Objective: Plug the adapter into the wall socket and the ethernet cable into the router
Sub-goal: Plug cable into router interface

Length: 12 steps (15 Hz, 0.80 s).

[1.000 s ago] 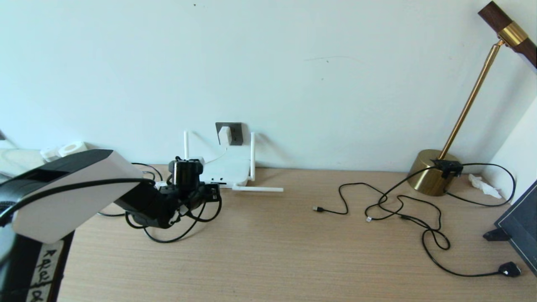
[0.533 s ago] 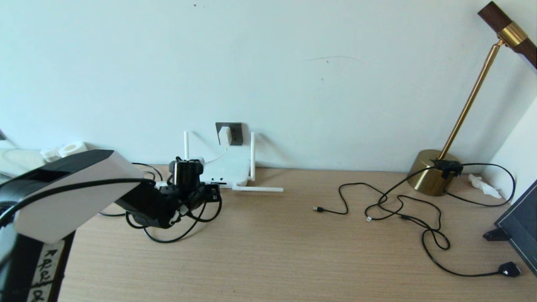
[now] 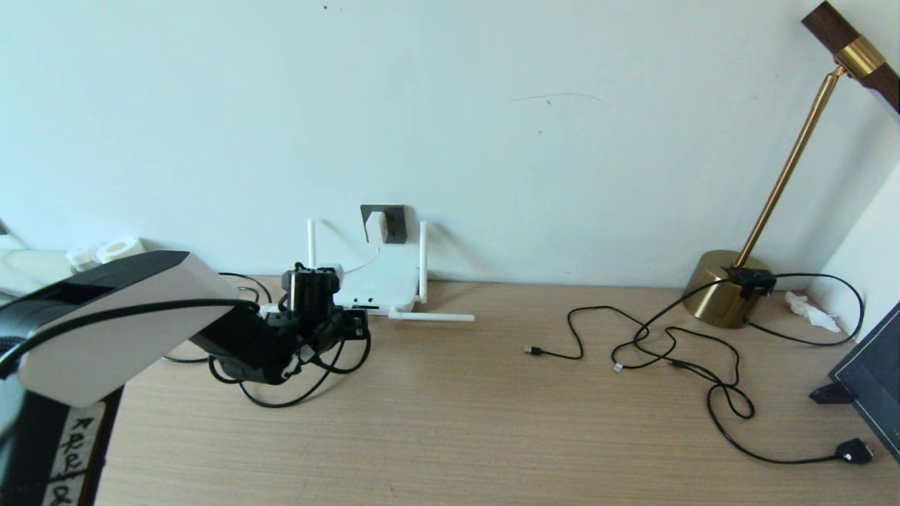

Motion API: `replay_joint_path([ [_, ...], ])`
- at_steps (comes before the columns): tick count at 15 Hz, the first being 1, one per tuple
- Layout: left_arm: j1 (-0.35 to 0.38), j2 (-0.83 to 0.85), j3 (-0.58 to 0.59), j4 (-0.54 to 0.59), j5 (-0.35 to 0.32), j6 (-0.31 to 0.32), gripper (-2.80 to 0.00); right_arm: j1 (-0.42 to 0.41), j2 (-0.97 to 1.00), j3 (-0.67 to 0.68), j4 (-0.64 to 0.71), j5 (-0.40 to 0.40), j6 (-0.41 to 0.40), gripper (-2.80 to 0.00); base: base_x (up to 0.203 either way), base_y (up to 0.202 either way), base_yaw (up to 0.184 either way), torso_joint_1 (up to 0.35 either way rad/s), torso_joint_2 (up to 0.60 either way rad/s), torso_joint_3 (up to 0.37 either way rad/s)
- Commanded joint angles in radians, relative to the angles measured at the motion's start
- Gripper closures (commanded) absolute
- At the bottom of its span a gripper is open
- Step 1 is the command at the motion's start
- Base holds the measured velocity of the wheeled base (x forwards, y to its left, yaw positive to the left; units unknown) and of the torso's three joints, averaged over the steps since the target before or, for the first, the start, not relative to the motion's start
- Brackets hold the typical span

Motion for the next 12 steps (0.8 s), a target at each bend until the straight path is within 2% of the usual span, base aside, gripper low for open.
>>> replay_joint_path([
  [1, -0.002, -0.005, 0.008, 0.0, 0.003, 0.0, 0.0, 0.0, 0.0, 0.0, 0.001, 0.0, 0.0, -2.8, 0.0, 0.0, 0.0, 0.0, 0.0, 0.0],
  [12, -0.003, -0.014, 0.016, -0.002, 0.003, -0.001, 0.0, 0.0, 0.0, 0.0, 0.001, 0.0, 0.0, -2.8, 0.0, 0.0, 0.0, 0.0, 0.0, 0.0],
])
